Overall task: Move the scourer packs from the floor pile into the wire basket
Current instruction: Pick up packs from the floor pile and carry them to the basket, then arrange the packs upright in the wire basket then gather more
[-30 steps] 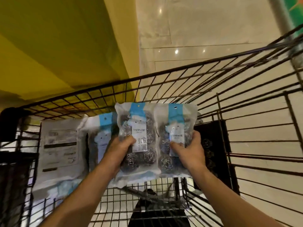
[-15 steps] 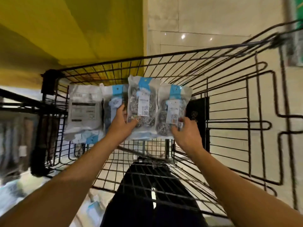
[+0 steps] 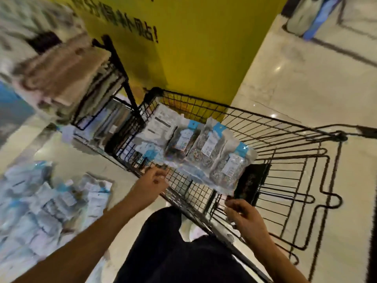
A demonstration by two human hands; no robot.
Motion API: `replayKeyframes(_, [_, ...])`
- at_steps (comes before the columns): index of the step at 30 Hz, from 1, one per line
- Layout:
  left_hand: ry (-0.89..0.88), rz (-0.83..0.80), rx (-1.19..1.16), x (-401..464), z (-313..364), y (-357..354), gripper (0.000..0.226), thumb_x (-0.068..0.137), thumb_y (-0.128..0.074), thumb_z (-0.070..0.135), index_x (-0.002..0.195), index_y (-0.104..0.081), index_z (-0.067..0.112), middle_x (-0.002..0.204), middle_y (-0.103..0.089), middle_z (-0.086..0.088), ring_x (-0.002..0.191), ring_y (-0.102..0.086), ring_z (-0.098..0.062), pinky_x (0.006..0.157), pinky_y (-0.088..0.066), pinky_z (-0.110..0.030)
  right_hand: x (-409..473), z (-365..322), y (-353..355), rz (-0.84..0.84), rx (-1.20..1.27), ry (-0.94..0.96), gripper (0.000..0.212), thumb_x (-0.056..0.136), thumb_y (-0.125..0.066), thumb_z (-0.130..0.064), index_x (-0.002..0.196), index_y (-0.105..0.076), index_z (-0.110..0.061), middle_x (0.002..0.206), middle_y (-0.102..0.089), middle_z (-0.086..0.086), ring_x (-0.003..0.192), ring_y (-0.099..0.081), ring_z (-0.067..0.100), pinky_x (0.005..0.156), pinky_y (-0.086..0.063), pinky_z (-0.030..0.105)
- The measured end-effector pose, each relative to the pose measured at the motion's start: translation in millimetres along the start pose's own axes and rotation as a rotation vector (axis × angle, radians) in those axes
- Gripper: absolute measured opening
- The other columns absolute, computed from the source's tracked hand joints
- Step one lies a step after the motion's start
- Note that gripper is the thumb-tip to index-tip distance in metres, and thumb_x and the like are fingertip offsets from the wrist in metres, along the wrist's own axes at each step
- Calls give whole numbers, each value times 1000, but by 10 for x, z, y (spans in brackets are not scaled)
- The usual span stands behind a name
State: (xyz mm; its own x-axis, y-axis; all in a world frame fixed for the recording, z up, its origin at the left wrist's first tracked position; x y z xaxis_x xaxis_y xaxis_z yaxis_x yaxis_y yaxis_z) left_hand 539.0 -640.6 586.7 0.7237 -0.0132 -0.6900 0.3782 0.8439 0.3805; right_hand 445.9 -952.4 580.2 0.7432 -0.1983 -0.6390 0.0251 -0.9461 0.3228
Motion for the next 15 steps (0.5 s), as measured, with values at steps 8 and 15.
replayKeyframes(8, [201, 252, -340, -1076, -1154, -18, 40, 66, -63, 52, 102, -65, 36, 92, -80, 5, 91, -76, -20, 91, -58, -52, -227, 61, -111, -181, -178, 91, 11, 95, -74, -16, 97, -77, -26, 90, -79, -3, 83, -76, 26, 74, -57, 39])
replayKeyframes(15, [331, 413, -466, -1842, -1905, -48, 13, 99, -64, 17, 108, -67, 27, 101, -79, -1, 97, -74, -22, 95, -56, -43, -314, -96, -644, -336, -267, 151, 13, 96, -74, -10, 93, -79, -22, 93, -79, 2, 89, -75, 27, 76, -55, 36])
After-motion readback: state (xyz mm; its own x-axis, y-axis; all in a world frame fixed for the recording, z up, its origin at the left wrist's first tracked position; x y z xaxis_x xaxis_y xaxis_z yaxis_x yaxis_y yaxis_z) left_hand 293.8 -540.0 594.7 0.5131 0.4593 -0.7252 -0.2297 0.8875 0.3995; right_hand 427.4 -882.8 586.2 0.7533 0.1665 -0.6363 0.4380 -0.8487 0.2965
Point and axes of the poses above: each hand's wrist, its own x-axis towards the middle knuckle, its own y-axis out of the back of the hand, z = x × y, the point moved 9 cm from there along x, towards the middle knuckle
